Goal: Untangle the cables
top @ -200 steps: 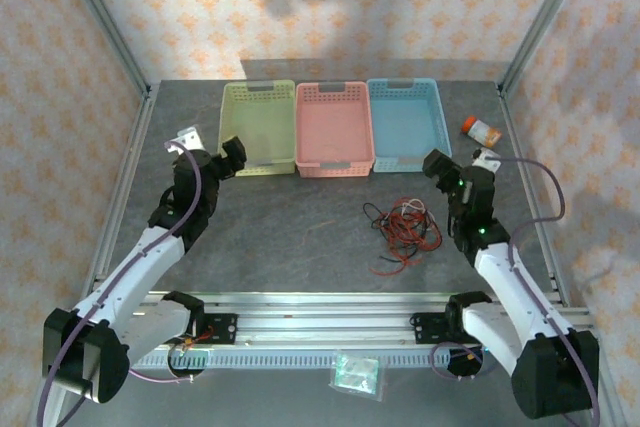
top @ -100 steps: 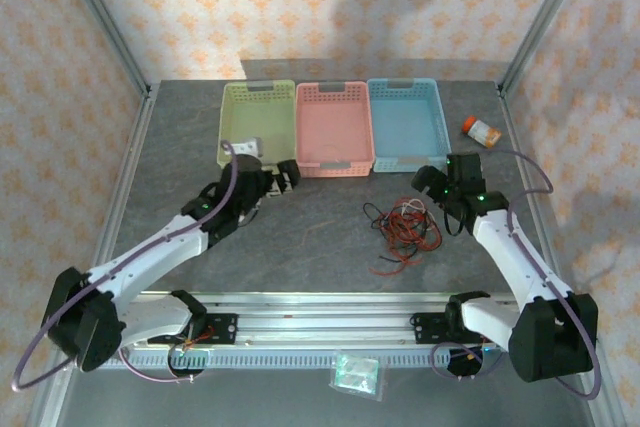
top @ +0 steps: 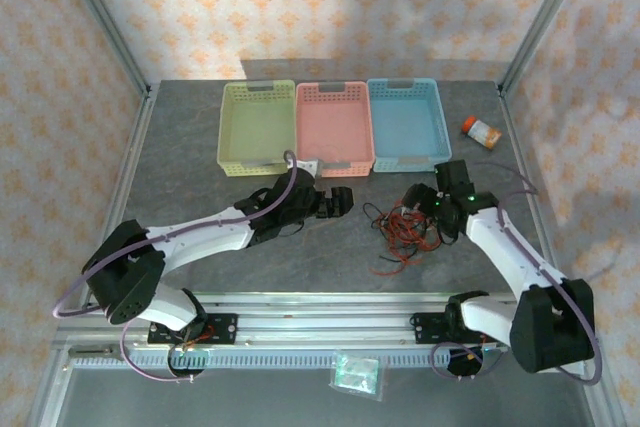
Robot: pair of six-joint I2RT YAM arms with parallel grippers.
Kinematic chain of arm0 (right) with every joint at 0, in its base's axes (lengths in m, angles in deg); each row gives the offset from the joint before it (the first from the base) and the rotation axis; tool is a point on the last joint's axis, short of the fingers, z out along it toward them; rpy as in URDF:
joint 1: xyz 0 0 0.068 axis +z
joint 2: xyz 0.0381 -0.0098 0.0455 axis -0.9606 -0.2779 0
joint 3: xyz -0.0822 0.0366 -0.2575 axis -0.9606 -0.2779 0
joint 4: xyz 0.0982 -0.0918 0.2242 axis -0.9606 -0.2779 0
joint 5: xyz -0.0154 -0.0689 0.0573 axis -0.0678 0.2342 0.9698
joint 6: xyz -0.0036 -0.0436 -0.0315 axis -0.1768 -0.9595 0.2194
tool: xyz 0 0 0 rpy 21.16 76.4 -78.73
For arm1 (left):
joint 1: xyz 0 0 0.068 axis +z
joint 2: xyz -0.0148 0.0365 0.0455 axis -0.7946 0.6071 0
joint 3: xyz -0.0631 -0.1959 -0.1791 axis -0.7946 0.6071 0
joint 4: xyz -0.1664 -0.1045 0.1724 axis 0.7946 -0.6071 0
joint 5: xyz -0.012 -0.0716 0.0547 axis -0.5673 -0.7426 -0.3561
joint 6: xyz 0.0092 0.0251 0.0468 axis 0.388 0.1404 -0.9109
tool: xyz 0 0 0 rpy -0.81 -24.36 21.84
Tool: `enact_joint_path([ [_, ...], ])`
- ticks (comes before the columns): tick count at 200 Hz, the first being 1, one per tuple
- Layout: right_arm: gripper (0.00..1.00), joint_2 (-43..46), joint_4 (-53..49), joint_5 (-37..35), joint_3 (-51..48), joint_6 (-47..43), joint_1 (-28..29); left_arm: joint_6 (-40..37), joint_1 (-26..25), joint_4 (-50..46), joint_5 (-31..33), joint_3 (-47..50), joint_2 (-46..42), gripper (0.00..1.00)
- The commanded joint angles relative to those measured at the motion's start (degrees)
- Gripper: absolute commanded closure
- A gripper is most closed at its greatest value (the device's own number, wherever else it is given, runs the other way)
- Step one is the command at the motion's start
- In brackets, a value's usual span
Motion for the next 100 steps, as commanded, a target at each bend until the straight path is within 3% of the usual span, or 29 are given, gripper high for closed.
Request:
enact_joint_path([
  [1,0.06,-1.4,2.8,1.2,-1.8,0.1,0.3,1.6,-0.3,1.2,-0.5,-1.7,0.1,0.01],
  [51,0.13,-4.2,6.8,0.5,-3.1,1.4,2.0,0.3,0.8,0.5,3.3,0.0,-1.9,0.01],
  [100,0.29,-5.1,9.9,-1.7,-3.6,8.8,11.7,2.5,5.7,0.1,1.7,3.1,-6.1,0.01],
])
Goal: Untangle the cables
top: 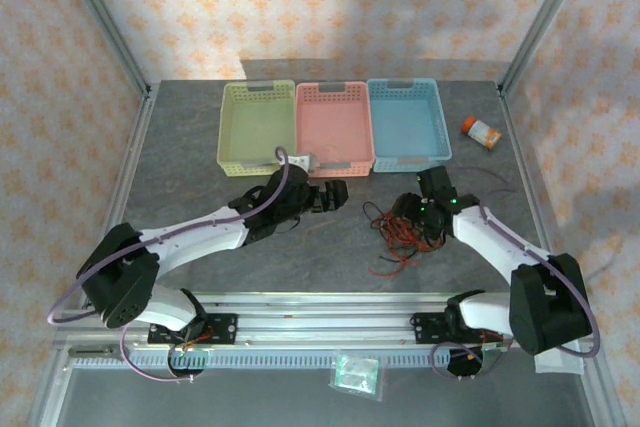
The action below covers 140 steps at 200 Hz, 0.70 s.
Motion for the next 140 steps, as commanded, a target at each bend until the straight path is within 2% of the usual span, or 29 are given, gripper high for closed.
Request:
enact_joint_path([
  [1,0.29,-0.1,2.8,-2.2,-0.9,5.6,4.6,1.9,2.9,-0.2,-0.1,2.1,-3.4,0.01],
  [42,0.43,-0.9,8.9,-3.8,-1.2,16.4,15.6,2.4,5.6,-2.6,2.6,5.6,-8.6,0.01],
  [72,0.49,-5.7,12.5,-5.4,3.5,21.6,24.7,1.7,6.3,-5.7,6.1,6.9,-11.7,0.01],
  [102,0.50,-12.9,13.2,-6.6,10.9,22.1,31.7,1.6,7.0,-8.0,7.9,8.3,-15.0,0.01],
  [123,0.50,-15.6,11.8,-8.3,14.7,20.8,34.4,1.5,7.4,-10.0,9.1,9.4,-17.2,0.01],
  [140,0.45,-15.6,9.8,-9.4,16.3,19.2,35.5,1.6,7.5,-10.5,8.4,10.2,-18.2,0.01],
])
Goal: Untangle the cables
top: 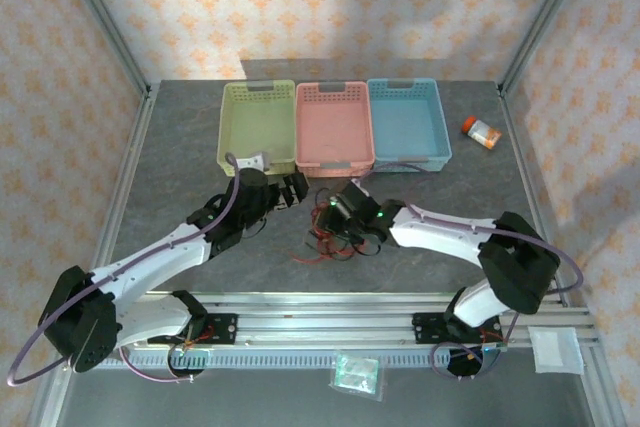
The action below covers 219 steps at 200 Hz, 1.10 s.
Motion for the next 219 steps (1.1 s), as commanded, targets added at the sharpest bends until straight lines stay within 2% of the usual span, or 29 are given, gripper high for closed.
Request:
enact_joint_path([
  [1,0.44,0.0,-2.0,-4.4,2.8,-1.0,1.4,0.1,0.6,-3.4,1.6,1.6,-1.9,0.01],
  [25,0.34,4.3,-5.1,-6.8,2.5,-4.3,1.9,-0.3,0.0,-2.0,-2.0,2.7,-1.4,0.01],
  [57,0.31,13.7,-9.0,-13.7,-0.4,-8.0,1.7,0.4,-4.4,0.9,-3.3,2.6,2.0,0.01],
  [70,0.31,16.0,-11.0,-15.5,-1.7,-8.1,-0.3,1.6,-6.1,2.3,-4.1,2.6,4.0,0.01],
  [102,0.32,17.4,-7.2,-10.0,-5.5,-9.3,-7.3,4.8,-6.8,5.6,-4.0,5.3,5.6,0.01],
  [127,0.32,13.8,-2.7,-4.5,-4.8,-11.6,-8.2,4.9,-6.1,4.8,-4.0,5.5,6.0,0.01],
  [151,0.33,10.6,-3.4,-4.7,-3.2,-12.2,-8.3,3.1,-5.2,1.3,-4.9,4.4,7.2,0.16],
  [173,0.35,10.9,-4.2,-6.9,-3.3,-12.2,-8.3,0.1,-4.3,-2.4,-5.7,2.5,8.7,0.24],
  [219,0.35,16.3,-1.4,-7.9,-4.8,-15.2,-8.3,-6.0,-1.8,-4.9,-12.3,-2.3,14.2,0.35],
])
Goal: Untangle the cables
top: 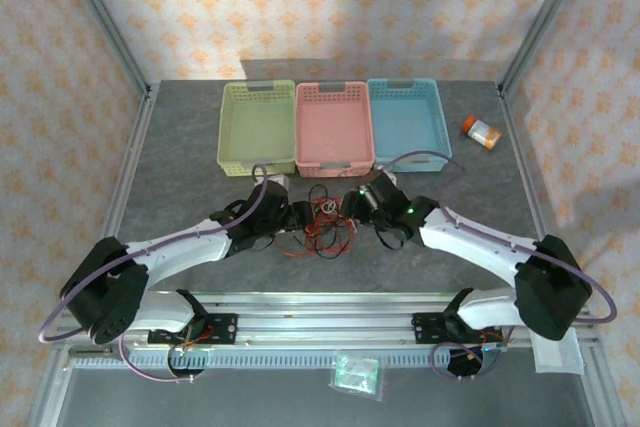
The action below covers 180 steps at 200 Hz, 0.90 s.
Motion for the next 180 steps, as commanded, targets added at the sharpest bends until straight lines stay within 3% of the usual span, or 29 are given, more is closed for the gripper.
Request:
enact_joint_path([
  [1,0.35,4.0,2.5,-2.0,0.1,-3.0,0.1,-4.7,0.8,-3.7,-3.8,-3.8,2.5,0.35],
  [64,0.32,11.3,5.4,-1.1,0.0,-7.9,0.1,-9.0,1.4,-6.0,-3.1,-8.1,9.1,0.53],
  [105,0.31,15.2,7.3,-2.5,-1.5,-8.0,0.0,-10.6,1.4,-6.8,-1.8,-9.7,10.1,0.70],
  [136,0.30,17.4,9.0,-4.1,-3.5,-6.9,0.1,-11.7,1.3,-7.0,-1.3,-9.8,8.8,0.89],
  [164,0.21,18.3,9.1,-7.1,-3.7,-8.4,0.1,-13.3,1.4,-7.0,-1.5,-9.7,5.7,1.00],
  [180,0.14,18.8,9.5,-9.5,-3.8,-10.5,0.1,-14.4,1.3,-7.3,-2.5,-9.8,3.7,1.00],
])
